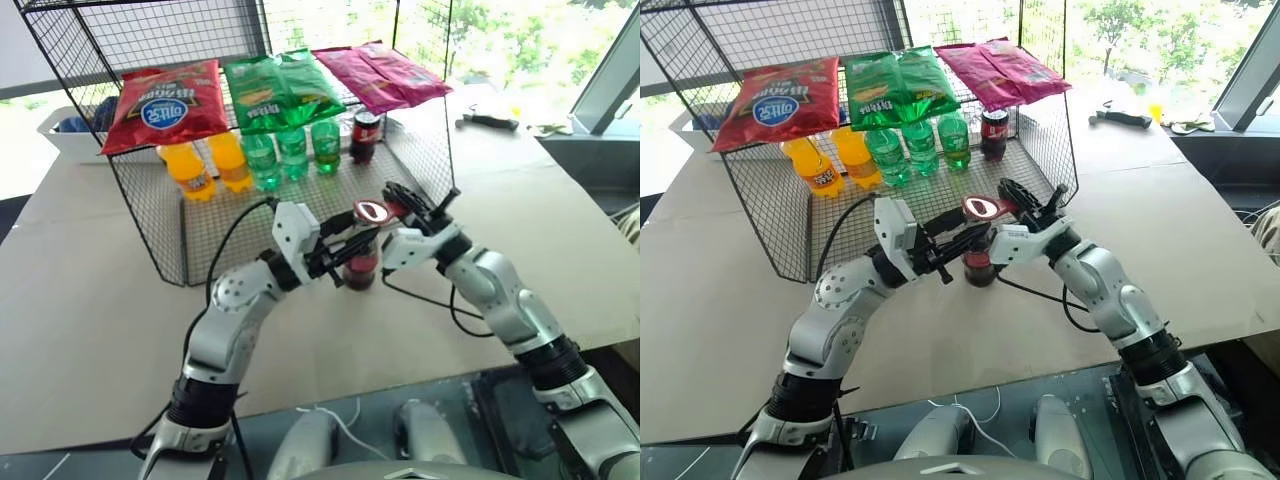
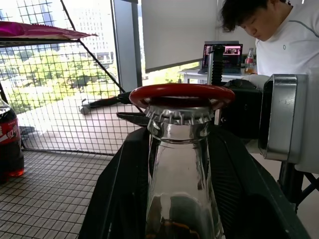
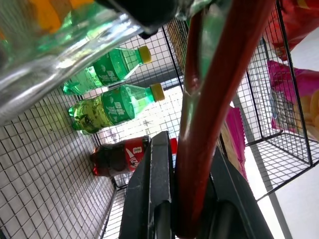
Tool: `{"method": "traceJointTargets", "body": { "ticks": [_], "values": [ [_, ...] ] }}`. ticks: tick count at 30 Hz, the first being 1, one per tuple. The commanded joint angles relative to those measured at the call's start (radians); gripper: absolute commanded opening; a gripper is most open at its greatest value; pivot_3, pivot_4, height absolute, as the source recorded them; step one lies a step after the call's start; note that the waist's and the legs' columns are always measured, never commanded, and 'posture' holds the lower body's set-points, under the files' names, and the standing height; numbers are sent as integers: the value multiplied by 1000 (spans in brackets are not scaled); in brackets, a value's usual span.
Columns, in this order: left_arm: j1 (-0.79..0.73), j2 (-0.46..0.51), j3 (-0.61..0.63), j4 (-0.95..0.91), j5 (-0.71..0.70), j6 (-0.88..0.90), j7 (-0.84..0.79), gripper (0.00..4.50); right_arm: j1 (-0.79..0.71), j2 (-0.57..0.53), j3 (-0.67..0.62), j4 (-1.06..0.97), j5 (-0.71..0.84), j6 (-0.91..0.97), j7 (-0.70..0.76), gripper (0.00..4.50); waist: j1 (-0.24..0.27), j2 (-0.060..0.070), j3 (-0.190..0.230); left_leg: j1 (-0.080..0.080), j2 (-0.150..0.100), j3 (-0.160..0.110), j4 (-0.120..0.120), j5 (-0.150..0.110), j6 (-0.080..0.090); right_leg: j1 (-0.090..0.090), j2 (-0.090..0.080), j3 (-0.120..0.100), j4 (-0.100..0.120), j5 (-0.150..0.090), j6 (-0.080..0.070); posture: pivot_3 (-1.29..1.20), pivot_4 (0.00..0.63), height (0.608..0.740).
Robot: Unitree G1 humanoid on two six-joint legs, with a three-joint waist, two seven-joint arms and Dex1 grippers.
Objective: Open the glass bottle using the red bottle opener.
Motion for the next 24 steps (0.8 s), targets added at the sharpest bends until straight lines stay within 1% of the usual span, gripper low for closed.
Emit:
{"method": "traceJointTargets", "body": {
  "ticks": [1, 5, 15, 24],
  "values": [
    [12, 8, -41, 49, 45, 6, -8, 1341, -45, -36, 25, 17, -55, -51, 13, 0, 0, 0, 0, 0, 0, 0, 0, 0, 0, 0, 0, 0, 0, 0, 0, 0, 150, 740],
    [13, 12, -41, 72, 54, -14, -10, 1341, -82, -72, 1, 6, -45, -67, 30, 0, 1, 0, 0, 0, 0, 0, 0, 0, 0, 0, 0, 0, 0, 0, 0, 0, 150, 740],
    [24, 3, -53, 75, 58, -28, -1, 1341, -112, -101, -24, -14, -43, -78, 34, 0, 2, 0, 1, -1, 0, -1, 0, 0, 0, 0, 0, 0, -1, 0, 0, 0, 150, 740],
    [26, 12, -50, 73, 54, -23, -3, 1341, -234, -173, -70, -1, -87, -133, -6, 0, 10, 3, 8, -4, -1, -1, 0, 0, 0, -1, -1, -1, -2, 0, 0, 0, 150, 740]
  ]
}}
